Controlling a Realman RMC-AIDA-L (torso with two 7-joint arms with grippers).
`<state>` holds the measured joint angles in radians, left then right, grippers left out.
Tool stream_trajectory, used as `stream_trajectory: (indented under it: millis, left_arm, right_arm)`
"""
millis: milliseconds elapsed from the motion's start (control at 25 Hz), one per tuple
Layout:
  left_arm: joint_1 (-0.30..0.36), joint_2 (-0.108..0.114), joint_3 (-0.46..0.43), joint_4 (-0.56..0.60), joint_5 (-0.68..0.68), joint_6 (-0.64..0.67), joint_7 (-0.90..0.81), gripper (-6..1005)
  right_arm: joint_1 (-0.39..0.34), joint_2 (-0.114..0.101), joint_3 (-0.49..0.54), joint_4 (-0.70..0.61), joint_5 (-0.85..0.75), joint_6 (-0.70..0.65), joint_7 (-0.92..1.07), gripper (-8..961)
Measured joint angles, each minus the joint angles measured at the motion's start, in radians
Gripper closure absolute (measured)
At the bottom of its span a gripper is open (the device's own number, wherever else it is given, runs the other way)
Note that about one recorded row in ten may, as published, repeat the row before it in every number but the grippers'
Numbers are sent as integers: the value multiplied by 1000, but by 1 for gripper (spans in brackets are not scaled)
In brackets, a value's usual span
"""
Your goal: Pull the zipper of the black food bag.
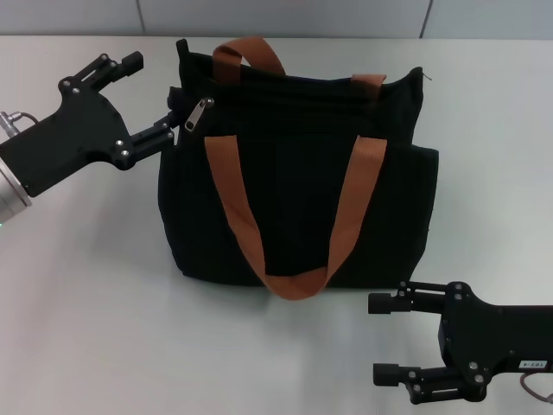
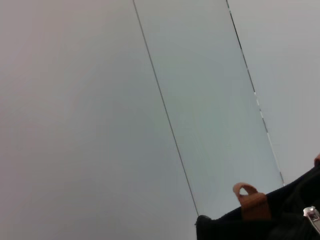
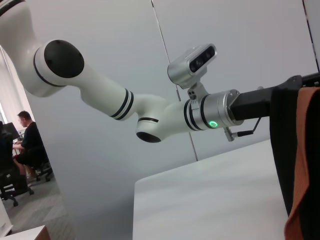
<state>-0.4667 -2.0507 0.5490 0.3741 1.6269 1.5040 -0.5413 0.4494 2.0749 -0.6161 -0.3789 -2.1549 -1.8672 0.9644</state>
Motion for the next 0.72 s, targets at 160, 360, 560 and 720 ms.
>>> stream_trajectory:
  millis: [160,360,560,720]
  left_arm:
    - [3,-11,5,-1,0,1,42,204]
    - [4,-12,11,-1,4,5,68,259]
    - [4,-10,11,0,4,12,69,400]
    - [8,-9,12,0,6,24,83,552]
  right_arm:
    - [-1,0,1,0,0,0,0,178]
    - [-2,-1,1,0,0,0,1,179]
    - [-2,-1,1,-2,0,-1,1,179]
    - [-1,-1,1,-2,0,-2,5,179]
